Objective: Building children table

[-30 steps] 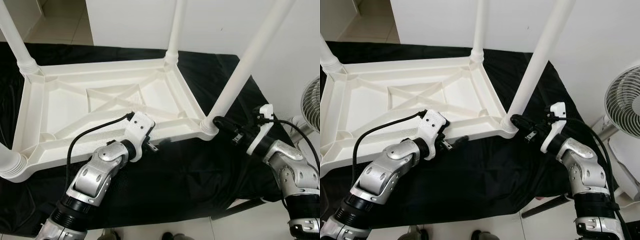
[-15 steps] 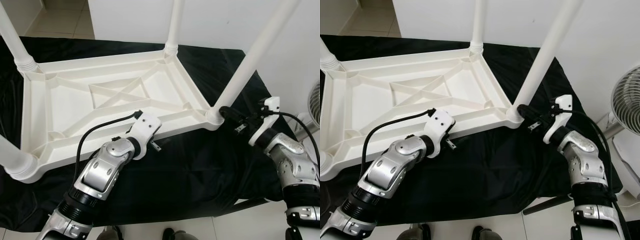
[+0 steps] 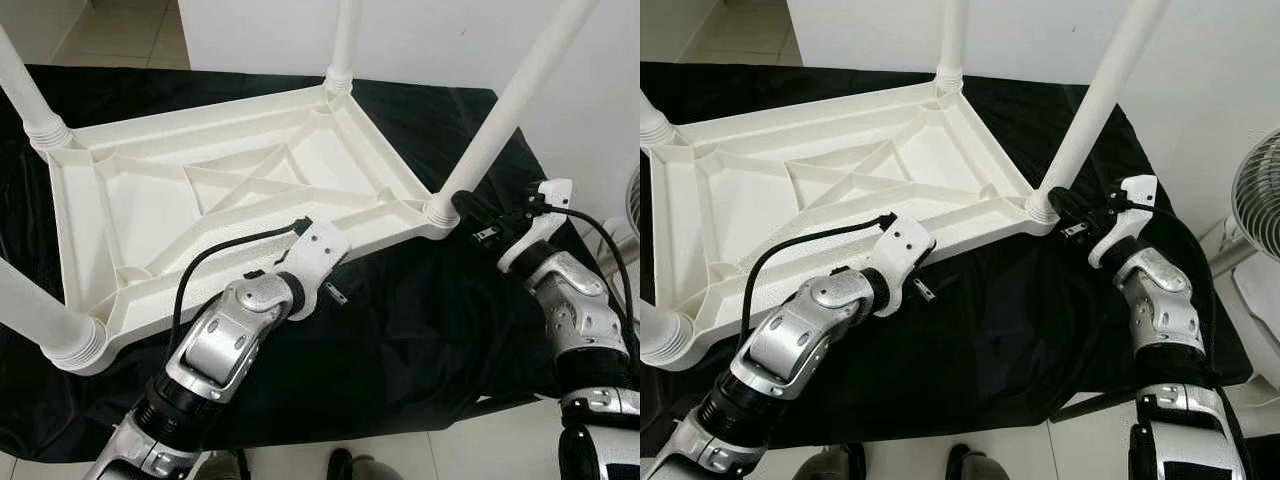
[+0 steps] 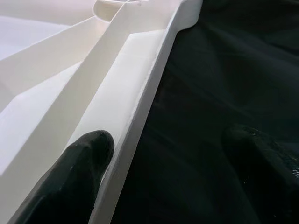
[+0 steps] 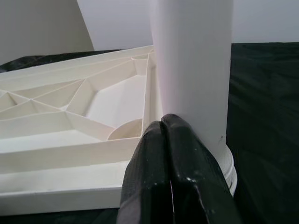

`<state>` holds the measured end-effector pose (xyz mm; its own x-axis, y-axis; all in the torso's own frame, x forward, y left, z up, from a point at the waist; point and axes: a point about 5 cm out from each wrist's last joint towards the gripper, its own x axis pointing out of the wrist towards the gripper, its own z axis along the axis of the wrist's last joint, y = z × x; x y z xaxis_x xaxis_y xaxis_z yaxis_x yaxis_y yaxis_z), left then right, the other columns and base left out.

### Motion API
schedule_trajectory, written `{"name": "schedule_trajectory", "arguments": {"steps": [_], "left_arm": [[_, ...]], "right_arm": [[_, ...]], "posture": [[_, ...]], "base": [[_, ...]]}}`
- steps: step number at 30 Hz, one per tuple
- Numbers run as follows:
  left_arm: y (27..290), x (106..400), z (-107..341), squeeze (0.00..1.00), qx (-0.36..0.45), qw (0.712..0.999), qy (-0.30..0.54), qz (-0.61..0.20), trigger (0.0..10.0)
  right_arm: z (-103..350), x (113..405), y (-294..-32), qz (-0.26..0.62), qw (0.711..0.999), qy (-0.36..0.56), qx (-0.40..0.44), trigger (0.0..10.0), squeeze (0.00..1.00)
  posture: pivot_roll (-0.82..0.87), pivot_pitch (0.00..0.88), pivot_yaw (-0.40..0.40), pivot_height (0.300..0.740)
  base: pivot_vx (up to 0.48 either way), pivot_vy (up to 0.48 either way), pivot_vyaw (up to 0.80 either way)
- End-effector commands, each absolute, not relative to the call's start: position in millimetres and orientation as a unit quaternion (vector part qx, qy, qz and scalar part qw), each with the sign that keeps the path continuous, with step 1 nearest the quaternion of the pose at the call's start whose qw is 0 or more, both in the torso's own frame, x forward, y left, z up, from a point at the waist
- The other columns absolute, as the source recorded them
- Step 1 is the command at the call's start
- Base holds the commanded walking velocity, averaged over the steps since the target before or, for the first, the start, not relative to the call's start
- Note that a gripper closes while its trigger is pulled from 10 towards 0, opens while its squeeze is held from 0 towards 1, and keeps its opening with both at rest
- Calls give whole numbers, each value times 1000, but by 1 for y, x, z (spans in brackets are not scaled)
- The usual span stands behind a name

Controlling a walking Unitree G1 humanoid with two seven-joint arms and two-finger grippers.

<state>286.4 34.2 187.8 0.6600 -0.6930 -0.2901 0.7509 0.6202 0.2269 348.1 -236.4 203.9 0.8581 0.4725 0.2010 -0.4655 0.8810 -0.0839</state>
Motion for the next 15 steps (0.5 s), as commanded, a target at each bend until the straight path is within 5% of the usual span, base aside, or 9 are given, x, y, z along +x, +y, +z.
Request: {"name": "schedule_trajectory", "arguments": {"steps": [1, 15], "left_arm": [[24, 277, 185, 0, 169, 873, 101, -445, 10000], [-12, 258, 188, 0, 150, 840, 108, -510, 10000]], "right_arm": [[200, 349, -239, 235, 966, -105, -15, 10000, 0], [201, 358, -243, 217, 969, -113, -21, 10000, 0]], "posture": [[55, 197, -46, 740], [51, 201, -41, 740]], "base": [[0, 0, 0], [0, 0, 0]]}}
